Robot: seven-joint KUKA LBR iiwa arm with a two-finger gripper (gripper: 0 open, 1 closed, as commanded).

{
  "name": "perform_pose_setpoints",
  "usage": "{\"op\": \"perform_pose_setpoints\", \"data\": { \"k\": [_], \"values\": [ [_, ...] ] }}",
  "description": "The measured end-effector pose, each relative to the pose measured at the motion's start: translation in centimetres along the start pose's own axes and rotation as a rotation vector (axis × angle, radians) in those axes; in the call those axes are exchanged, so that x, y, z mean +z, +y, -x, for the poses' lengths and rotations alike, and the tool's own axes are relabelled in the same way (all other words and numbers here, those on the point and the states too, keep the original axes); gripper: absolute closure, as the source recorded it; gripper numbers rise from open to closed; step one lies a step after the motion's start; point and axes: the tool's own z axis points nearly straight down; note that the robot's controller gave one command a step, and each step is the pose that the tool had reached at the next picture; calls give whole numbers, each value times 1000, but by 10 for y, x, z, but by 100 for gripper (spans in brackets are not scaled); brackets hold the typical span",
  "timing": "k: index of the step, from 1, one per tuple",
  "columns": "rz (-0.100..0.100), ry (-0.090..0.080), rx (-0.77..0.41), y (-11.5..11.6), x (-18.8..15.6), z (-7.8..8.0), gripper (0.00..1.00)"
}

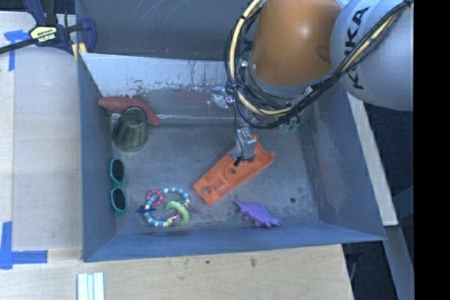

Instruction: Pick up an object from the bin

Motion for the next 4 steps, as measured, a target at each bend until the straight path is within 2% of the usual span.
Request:
{"op": "perform_pose_setpoints", "data": {
  "k": [1, 2, 3, 4],
  "values": [
    [4, 14, -142, -12, 5, -26, 0],
    [1, -2, 10, -27, 17, -34, 0],
    [1, 3, -104, -36, 43, -21, 0],
    [0, -3, -318, -33, 81, -17, 0]
  ]
}}
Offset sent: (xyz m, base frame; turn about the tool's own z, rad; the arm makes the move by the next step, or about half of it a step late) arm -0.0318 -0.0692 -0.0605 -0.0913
